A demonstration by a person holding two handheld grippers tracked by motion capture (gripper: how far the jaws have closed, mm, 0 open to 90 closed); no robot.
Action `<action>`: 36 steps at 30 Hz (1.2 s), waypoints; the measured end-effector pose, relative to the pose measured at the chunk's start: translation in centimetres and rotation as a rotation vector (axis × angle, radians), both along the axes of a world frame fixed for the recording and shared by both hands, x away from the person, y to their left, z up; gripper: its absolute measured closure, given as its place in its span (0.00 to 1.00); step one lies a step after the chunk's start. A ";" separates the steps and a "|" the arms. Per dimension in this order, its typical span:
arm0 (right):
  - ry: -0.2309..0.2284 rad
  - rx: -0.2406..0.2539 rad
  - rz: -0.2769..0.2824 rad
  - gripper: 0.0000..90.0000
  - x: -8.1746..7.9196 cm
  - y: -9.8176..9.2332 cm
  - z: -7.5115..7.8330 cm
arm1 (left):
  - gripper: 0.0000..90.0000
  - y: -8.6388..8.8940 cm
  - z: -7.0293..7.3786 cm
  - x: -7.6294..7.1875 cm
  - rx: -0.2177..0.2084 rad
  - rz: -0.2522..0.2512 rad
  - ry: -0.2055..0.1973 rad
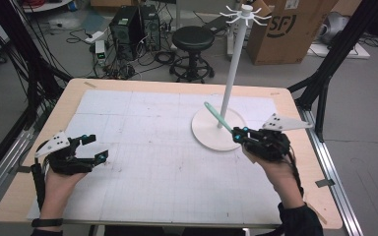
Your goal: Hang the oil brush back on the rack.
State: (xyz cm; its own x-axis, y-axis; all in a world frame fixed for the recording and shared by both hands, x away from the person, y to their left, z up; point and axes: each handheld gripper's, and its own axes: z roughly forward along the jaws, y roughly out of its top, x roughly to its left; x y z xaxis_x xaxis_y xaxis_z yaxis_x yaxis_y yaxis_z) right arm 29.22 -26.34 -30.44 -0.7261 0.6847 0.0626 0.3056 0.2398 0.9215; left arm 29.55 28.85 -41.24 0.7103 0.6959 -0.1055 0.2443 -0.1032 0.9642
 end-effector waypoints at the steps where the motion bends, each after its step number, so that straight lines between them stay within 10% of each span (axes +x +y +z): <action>1: -0.002 0.007 -0.002 0.92 0.0 -0.3 0.4 | 0.20 0.0 0.0 0.0 0.001 -0.001 -0.001; 18: -0.110 0.054 -0.095 0.92 0.4 -5.2 7.5 | 0.20 0.0 -0.1 0.1 0.005 -0.001 0.005; 36: -0.176 0.093 -0.150 0.92 0.6 -7.9 11.6 | 0.20 -0.1 -0.1 0.1 0.009 -0.001 0.005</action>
State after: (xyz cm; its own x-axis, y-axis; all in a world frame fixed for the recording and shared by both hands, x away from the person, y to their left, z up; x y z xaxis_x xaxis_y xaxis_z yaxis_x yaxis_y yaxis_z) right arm 29.83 -34.23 -18.80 -0.6218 0.7830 0.0120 0.1641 0.1153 0.9797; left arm 29.63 28.76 -41.35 0.7104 0.6962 -0.1027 0.2492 -0.1124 0.9619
